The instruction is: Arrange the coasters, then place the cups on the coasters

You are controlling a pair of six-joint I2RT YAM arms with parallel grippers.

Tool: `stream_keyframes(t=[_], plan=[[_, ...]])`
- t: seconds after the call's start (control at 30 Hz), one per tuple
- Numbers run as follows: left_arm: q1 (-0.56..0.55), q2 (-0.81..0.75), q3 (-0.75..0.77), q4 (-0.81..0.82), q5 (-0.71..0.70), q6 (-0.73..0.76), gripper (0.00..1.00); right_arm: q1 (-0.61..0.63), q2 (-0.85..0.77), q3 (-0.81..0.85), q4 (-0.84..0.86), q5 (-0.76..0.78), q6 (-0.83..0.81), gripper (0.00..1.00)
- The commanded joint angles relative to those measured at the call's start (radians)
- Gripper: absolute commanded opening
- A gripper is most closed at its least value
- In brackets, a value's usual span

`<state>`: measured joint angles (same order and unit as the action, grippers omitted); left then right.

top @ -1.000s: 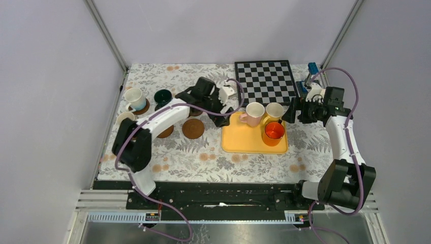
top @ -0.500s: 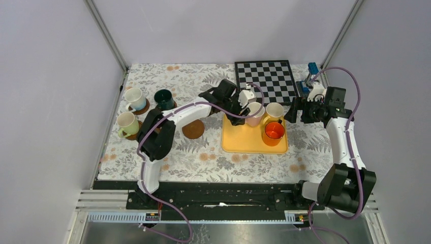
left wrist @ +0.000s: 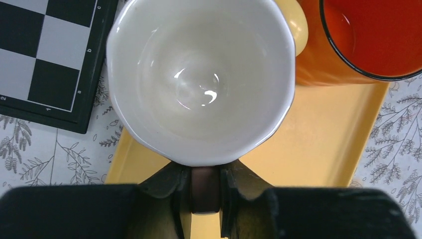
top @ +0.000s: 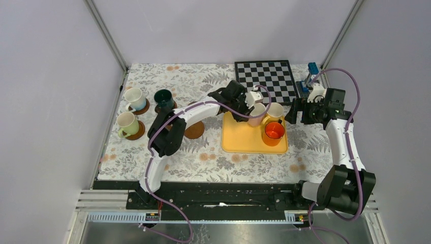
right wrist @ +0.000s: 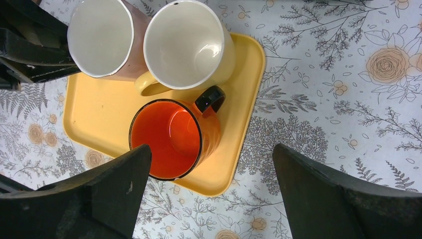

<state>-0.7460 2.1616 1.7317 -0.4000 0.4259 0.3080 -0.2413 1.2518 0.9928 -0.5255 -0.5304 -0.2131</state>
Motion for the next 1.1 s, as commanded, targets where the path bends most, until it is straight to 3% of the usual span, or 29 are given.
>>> stream_keyframes(t=[0.0,0.07,0.67,1.07], plan=[[-0.007,-0.010,0.049,-0.007,-0.005,-0.001,0.10,0.004,-0.025,-0.006,0.021,0.018,-0.016,0.98],[-0.008,-0.028,0.050,-0.015,-0.010,-0.008,0.00,0.004,-0.023,-0.006,0.022,0.016,-0.017,0.98],[0.053,-0.417,-0.126,-0.006,0.053,-0.147,0.00,0.003,-0.014,-0.004,0.015,-0.041,-0.016,0.98],[0.293,-0.703,-0.266,-0.124,0.100,-0.141,0.00,0.004,-0.010,0.000,0.007,-0.069,-0.019,0.98]])
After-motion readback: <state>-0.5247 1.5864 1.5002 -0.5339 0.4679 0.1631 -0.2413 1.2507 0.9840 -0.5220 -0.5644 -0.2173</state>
